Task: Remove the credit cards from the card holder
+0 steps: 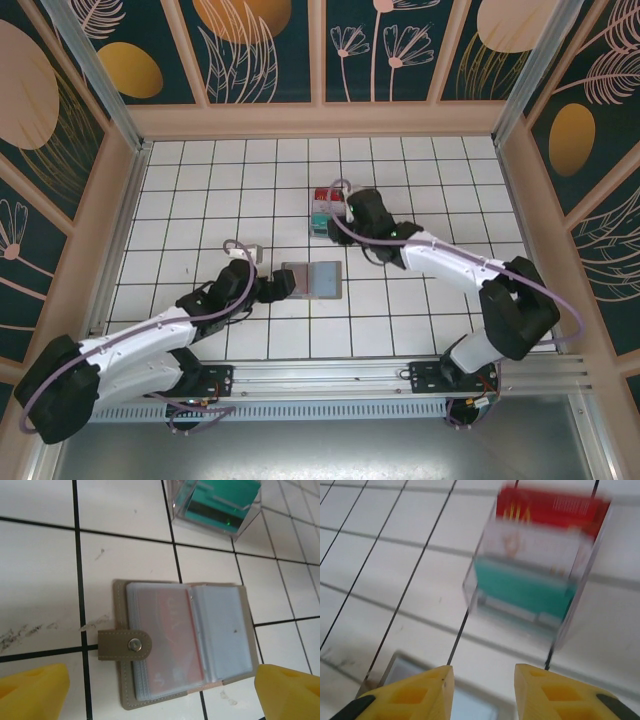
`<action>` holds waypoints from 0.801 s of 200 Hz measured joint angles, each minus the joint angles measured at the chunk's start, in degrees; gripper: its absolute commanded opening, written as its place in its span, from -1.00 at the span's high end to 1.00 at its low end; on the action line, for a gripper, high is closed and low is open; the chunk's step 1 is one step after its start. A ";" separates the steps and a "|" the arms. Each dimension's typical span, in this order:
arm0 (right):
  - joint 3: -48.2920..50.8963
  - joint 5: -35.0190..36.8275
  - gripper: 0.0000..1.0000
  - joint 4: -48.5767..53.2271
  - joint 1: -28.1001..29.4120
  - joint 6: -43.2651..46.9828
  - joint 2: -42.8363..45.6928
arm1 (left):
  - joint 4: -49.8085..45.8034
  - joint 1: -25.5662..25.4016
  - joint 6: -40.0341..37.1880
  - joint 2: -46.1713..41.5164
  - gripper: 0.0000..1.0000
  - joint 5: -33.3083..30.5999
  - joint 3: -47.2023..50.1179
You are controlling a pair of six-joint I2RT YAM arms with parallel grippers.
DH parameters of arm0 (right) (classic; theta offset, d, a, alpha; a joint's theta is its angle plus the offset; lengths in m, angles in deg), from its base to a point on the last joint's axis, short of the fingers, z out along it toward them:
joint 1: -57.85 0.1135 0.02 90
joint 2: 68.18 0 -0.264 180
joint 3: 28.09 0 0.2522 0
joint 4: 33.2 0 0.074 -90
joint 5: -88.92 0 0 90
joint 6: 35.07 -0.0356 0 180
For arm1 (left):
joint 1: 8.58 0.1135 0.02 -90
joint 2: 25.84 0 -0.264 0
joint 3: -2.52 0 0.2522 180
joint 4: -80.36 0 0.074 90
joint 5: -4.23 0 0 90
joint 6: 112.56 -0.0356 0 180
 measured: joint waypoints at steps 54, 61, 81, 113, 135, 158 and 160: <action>13.25 -2.91 0.23 -7.37 4.76 -13.88 3.23 | 3.10 0.02 0.81 4.70 -0.85 1.81 -0.17; 14.14 -2.93 0.23 -8.28 5.51 -15.02 3.23 | 3.48 0.02 0.96 5.31 -0.85 2.10 -0.17; 16.59 -2.95 0.23 -11.13 7.06 -17.99 3.13 | 4.68 0.02 1.38 7.06 -0.86 2.84 -0.17; 17.57 -2.25 0.24 -13.29 7.37 -20.92 1.05 | 6.21 0.02 1.66 9.97 -0.78 4.42 -0.50; 17.73 -1.31 0.24 -13.33 7.48 -22.03 0.63 | 6.99 0.02 1.84 10.99 -0.74 5.31 -0.87; 17.99 -0.24 0.27 -13.44 7.52 -22.71 0.63 | 8.04 0.00 1.88 11.37 -0.71 6.25 -1.03; 18.05 -0.24 0.28 -13.46 7.52 -22.80 0.63 | 8.20 0.02 1.88 11.39 -0.70 6.27 -1.03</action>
